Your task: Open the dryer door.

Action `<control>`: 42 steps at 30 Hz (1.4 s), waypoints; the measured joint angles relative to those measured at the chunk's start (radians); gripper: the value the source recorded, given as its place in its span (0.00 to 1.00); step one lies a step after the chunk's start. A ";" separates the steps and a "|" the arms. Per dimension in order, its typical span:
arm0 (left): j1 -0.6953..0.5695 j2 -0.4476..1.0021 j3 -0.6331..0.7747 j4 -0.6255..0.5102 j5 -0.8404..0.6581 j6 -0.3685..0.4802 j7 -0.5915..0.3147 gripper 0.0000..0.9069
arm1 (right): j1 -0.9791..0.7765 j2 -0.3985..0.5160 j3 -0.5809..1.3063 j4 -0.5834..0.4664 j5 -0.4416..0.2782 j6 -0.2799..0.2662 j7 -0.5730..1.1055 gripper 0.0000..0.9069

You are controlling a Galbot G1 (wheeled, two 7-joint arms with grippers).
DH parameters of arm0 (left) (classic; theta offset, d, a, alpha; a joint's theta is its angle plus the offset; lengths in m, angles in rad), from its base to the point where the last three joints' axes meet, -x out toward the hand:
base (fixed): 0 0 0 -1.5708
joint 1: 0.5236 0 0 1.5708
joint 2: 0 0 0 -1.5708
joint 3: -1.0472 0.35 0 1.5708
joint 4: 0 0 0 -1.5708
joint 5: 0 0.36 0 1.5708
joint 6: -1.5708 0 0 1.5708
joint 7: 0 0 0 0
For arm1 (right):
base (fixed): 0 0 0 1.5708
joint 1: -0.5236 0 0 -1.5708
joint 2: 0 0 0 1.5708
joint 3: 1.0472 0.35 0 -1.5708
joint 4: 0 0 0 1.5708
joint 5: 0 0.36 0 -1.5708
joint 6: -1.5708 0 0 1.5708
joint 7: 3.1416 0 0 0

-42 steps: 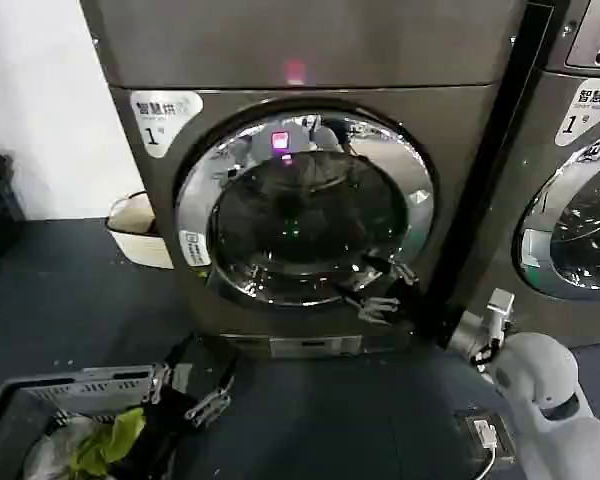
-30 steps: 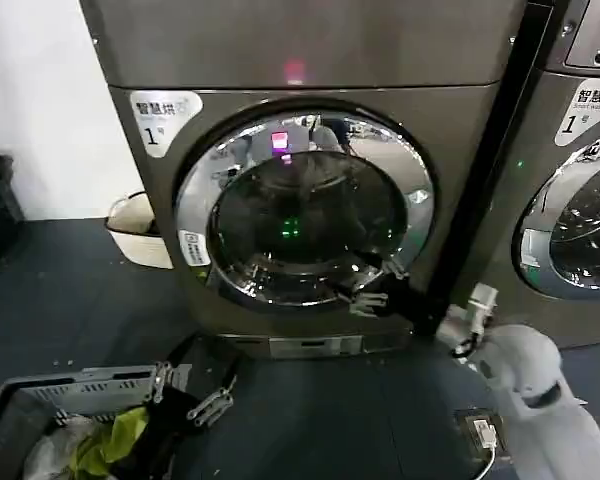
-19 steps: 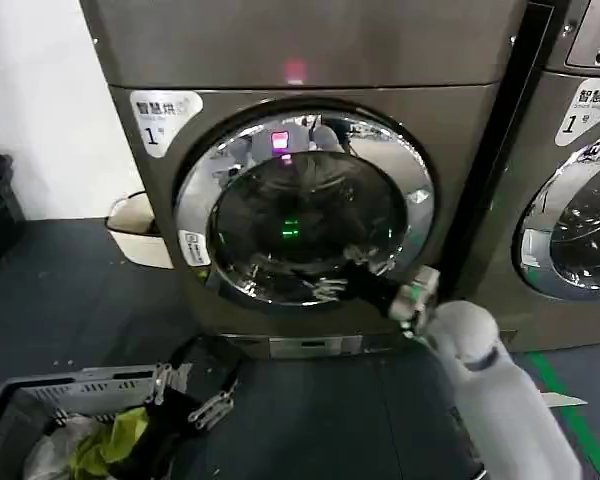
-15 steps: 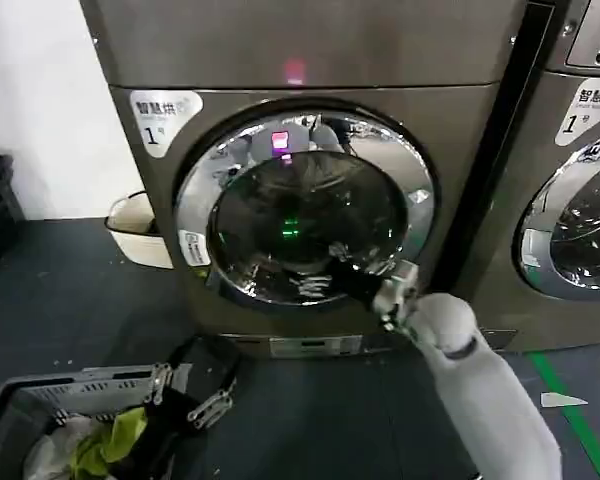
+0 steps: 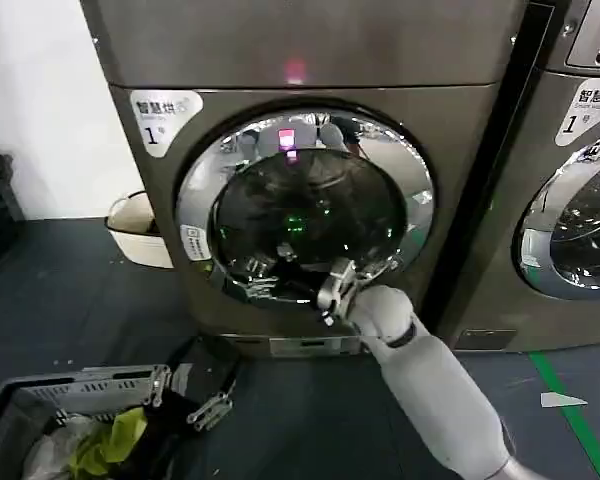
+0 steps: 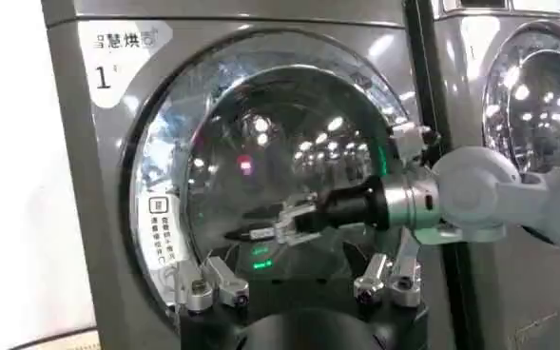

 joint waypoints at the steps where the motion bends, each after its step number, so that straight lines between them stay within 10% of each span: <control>1: 0.000 0.000 0.000 -0.001 0.000 0.000 0.000 1.00 | 0.003 0.002 -0.003 -0.003 0.000 0.000 0.000 1.00; 42: -0.006 0.002 -0.013 -0.004 0.004 0.009 0.002 1.00 | 0.161 0.119 -0.051 -0.231 0.062 -0.031 -0.097 1.00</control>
